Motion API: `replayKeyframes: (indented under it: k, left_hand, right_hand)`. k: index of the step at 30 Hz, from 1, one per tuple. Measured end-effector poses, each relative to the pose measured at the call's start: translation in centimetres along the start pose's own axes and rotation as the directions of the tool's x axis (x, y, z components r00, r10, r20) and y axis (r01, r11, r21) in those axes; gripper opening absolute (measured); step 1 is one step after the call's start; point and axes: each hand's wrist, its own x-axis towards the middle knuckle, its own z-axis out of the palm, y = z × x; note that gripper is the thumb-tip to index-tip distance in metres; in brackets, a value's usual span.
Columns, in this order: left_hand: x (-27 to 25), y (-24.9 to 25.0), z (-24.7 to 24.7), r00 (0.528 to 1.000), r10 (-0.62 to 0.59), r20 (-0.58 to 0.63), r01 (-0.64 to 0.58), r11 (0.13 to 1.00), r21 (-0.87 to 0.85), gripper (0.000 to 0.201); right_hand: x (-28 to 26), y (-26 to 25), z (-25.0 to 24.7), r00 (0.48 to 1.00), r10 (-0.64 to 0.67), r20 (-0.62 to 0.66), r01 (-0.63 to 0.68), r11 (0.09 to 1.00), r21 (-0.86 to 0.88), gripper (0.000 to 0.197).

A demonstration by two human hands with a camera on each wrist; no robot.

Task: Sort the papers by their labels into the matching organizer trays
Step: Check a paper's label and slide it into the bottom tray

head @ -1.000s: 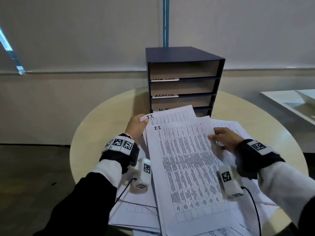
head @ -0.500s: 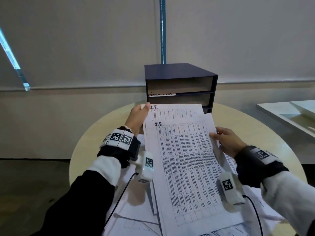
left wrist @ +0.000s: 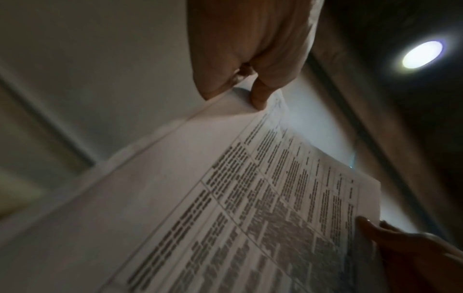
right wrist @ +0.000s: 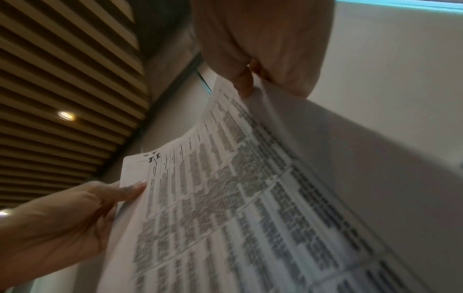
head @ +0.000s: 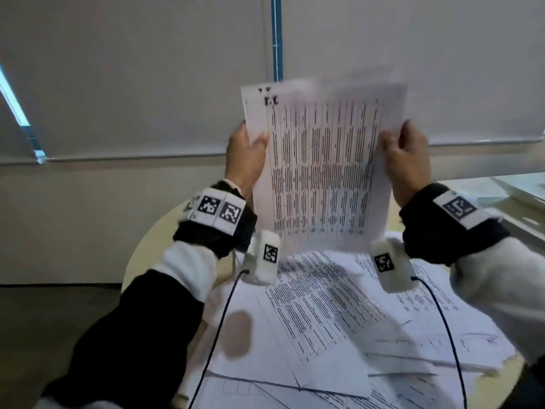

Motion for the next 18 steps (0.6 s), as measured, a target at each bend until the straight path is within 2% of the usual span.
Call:
replayKeyframes:
  k: [1,4,7,11,15,18]
  left_hand:
    - [0.5,1.1,-0.1,0.999,0.04,-0.008,-0.04,0.999,-0.017,0.026]
    - [1.3,2.3,-0.5,0.998,0.068,-0.002,-0.068,0.996,-0.065,0.026]
    - [0.0,0.2,-0.7,0.999,0.005,0.037,-0.003,0.998,-0.068,0.016]
    - [-2.8,-3.1,0.0,0.986,-0.129,0.107,0.132,0.991,-0.019,0.004]
    - [-2.1,-2.3,0.5,0.991,-0.116,0.064,0.12,0.991,-0.059,0.025]
    - [-0.8,-1.1,0.8,0.996,-0.074,0.058,0.08,0.99,-0.116,0.026]
  right_hand:
    - [0.7,-1.1,0.1,0.999,-0.042,-0.028,0.043,0.999,0.013,0.003]
    - [1.5,-2.7,0.0,0.994,-0.068,-0.084,0.078,0.99,0.122,0.018]
    - [0.1,-0.9,-0.2,0.999,-0.008,-0.043,0.015,0.989,0.15,0.03]
    - [-2.3,2.7,0.1,0.995,0.104,0.009,-0.104,0.992,0.07,0.02]
    - [-1.6,2.2,0.3,0.995,0.095,-0.031,-0.093,0.994,0.053,0.022]
    - [-0.8,1.0,0.1,0.996,0.059,-0.074,-0.052,0.995,0.084,0.019]
